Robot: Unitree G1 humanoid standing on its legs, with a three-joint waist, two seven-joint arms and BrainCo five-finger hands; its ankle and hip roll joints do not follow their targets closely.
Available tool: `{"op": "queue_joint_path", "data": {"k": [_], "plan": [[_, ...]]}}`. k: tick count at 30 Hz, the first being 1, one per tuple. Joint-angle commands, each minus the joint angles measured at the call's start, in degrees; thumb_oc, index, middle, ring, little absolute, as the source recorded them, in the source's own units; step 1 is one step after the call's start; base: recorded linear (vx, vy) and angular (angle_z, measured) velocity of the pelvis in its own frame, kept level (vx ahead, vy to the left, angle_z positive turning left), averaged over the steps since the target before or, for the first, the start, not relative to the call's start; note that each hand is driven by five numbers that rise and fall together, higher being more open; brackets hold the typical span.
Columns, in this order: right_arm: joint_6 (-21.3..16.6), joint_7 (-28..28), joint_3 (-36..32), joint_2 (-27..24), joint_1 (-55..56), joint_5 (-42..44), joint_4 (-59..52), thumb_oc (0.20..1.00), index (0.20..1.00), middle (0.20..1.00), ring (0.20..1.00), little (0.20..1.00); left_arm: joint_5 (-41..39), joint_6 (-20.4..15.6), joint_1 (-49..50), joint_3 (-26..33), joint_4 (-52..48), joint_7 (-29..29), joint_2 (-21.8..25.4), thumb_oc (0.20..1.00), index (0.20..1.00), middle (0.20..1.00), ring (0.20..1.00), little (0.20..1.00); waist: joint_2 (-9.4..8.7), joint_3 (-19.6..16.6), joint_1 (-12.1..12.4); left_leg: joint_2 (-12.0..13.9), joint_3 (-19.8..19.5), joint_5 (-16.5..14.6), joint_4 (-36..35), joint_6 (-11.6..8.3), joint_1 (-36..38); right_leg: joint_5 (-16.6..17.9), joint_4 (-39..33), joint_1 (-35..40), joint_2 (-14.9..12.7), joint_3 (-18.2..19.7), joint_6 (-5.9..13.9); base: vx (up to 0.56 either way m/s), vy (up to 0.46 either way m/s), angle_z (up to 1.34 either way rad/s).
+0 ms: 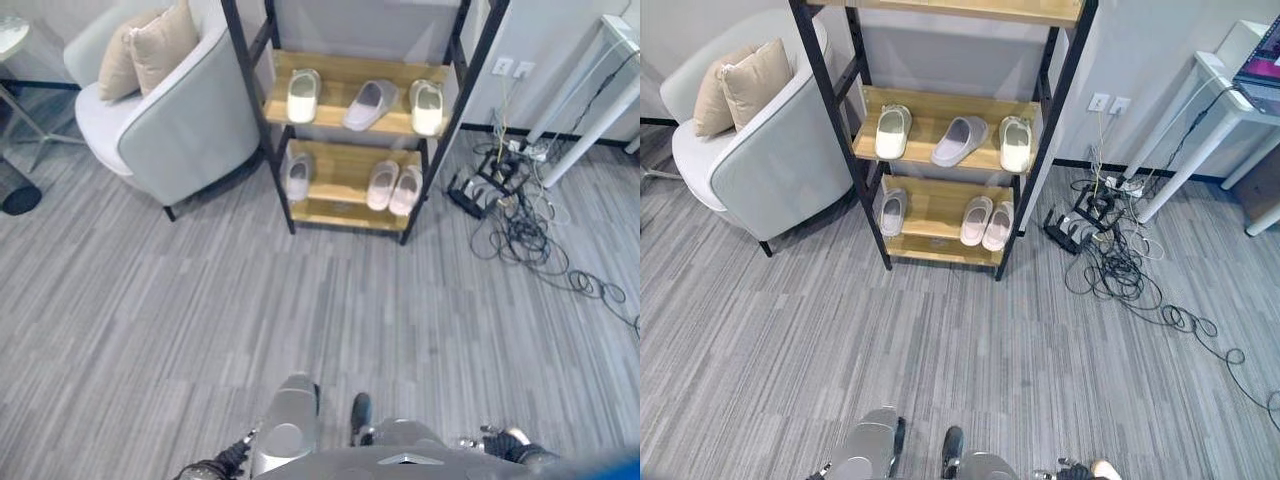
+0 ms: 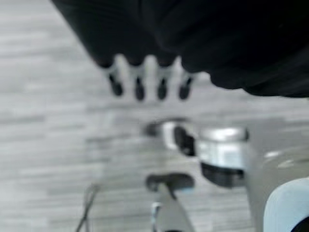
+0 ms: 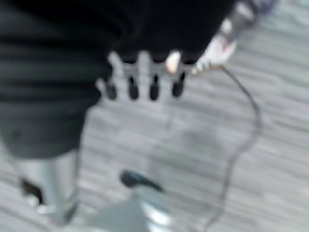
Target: Arrange the slippers neatly on the shoe rack.
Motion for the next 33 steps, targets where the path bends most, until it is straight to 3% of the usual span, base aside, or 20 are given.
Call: {"op": "queue_joint_path", "data": {"k": [1,5,9,10,11,13,15,18,21,25,28,33], "plan": [[-1.54,-0.37,0.56,-0.87,3.46,3.50,-2.39,1.000,1.000,1.000,1.000,1.000,-1.72,-0.56,1.72,-0.33,-1.03,0.75,0.33,1.000,1.000,1.000,1.000,1.000,1.47,-0.33,2.76,2.21,-4.93,9.02,-1.33,1.31,0.00,-5.81,8.00,-0.67,-0.84,2.17,5.62,0.41,0.081,-0.06],[-1.47,-0.45,0.57,0.18,4.54,1.74,-1.84,1.000,1.000,1.000,1.000,1.000,0.62,-0.26,3.30,0.75,1.37,0.80,0.16,1.000,1.000,1.000,1.000,1.000,0.92,-2.37,3.75,2.17,-5.14,10.62,-4.37,1.42,1.37,-6.56,5.18,3.48,-1.66,3.81,7.37,0.37,0.171,-0.43],[-1.03,0.10,0.46,0.99,5.72,0.36,-0.93,1.000,1.000,1.000,1.000,1.000,2.63,-0.03,3.36,0.67,1.73,0.87,0.51,1.000,1.000,1.000,1.000,1.000,-0.18,-4.31,4.02,-0.40,-5.23,8.62,0.16,2.42,-0.01,-7.13,6.02,4.83,-4.21,4.80,8.83,0.29,0.223,-0.29],[-0.66,0.64,0.33,1.54,6.63,-0.30,-0.17,1.000,1.000,1.000,1.000,1.000,3.24,0.19,3.23,0.96,2.05,0.65,1.05,1.000,1.000,1.000,1.000,1.000,-0.54,-4.98,3.97,-1.54,-4.49,7.10,2.04,3.52,0.35,-6.64,9.83,3.73,-5.66,4.89,9.68,0.23,0.246,-0.03],[-0.59,0.87,0.05,1.61,6.84,-0.54,0.02,1.000,1.000,1.000,1.000,1.000,3.20,0.22,3.09,0.91,1.95,0.60,1.20,1.000,1.000,1.000,1.000,1.000,-0.43,-5.15,3.61,-2.19,-4.11,5.95,2.71,4.44,1.26,-4.95,15.02,1.82,-6.47,4.98,10.38,0.26,0.343,-0.21],[-0.14,1.19,-0.09,1.51,6.53,-0.92,0.46,1.000,1.000,1.000,1.000,1.000,3.01,0.43,2.48,0.64,1.39,0.53,1.50,1.000,1.000,1.000,1.000,1.000,0.31,-4.16,2.49,-3.28,-3.78,4.27,3.61,6.05,3.27,1.97,25.83,-3.43,-7.98,5.39,11.58,0.11,0.245,-0.02],[-0.21,1.20,-0.33,1.55,6.60,-0.59,-0.02,1.000,1.000,1.000,1.000,1.000,3.29,0.46,2.19,-0.13,0.99,0.65,1.64,1.000,1.000,1.000,1.000,1.000,1.17,-3.37,1.33,-3.82,-3.85,2.69,3.56,7.03,6.17,4.88,31.70,-6.52,-9.31,5.41,11.26,0.19,0.197,0.29],[-0.06,1.24,-0.70,1.35,6.86,-0.87,-0.02,1.000,1.000,1.000,1.000,1.000,3.46,0.41,1.81,-0.99,0.36,0.55,1.67,1.000,1.000,1.000,1.000,1.000,2.34,-2.97,0.15,-2.80,-4.44,0.57,2.25,6.99,10.32,1.98,26.11,-9.62,-12.76,0.55,9.96,0.22,0.040,0.42],[-0.04,1.13,-0.62,1.25,6.94,-1.39,0.02,1.000,1.000,1.000,1.000,1.000,4.97,0.03,1.93,-1.66,0.75,0.92,1.47,1.000,1.000,1.000,1.000,1.000,1.39,-2.59,-0.71,-3.06,-5.54,-0.82,1.85,6.46,11.99,2.03,15.37,-10.31,-11.87,2.04,10.83,0.16,-0.095,0.25],[-0.30,1.15,-0.51,1.12,6.90,-1.35,-0.26,1.000,1.000,1.000,1.000,1.000,6.23,-0.30,2.30,-2.47,1.01,0.99,1.48,1.000,1.000,1.000,1.000,1.000,0.41,-1.81,-1.23,-3.25,-7.01,-2.21,2.43,5.84,13.29,2.89,9.56,-10.63,-9.08,4.85,11.35,0.12,-0.138,0.00],[-0.76,0.66,-0.84,0.84,6.58,0.00,-0.50,1.000,1.000,1.000,1.000,1.000,5.60,-0.36,1.66,-2.37,0.84,1.31,1.22,1.000,1.000,1.000,1.000,1.000,0.19,-1.78,-1.21,-3.32,-8.64,-2.50,3.96,4.96,12.37,1.81,9.00,-9.63,-7.12,6.42,10.20,0.08,-0.193,0.40],[-1.31,0.01,-1.36,0.36,6.22,1.34,-1.04,1.000,1.000,1.000,1.000,1.000,4.77,-0.38,0.46,-2.42,0.20,1.83,0.85,1.000,1.000,1.000,1.000,1.000,0.50,-1.11,-1.44,-2.61,-10.06,-3.05,9.55,2.86,8.60,-1.26,10.55,-9.11,-6.03,3.30,7.98,0.03,-0.165,0.64]]}}
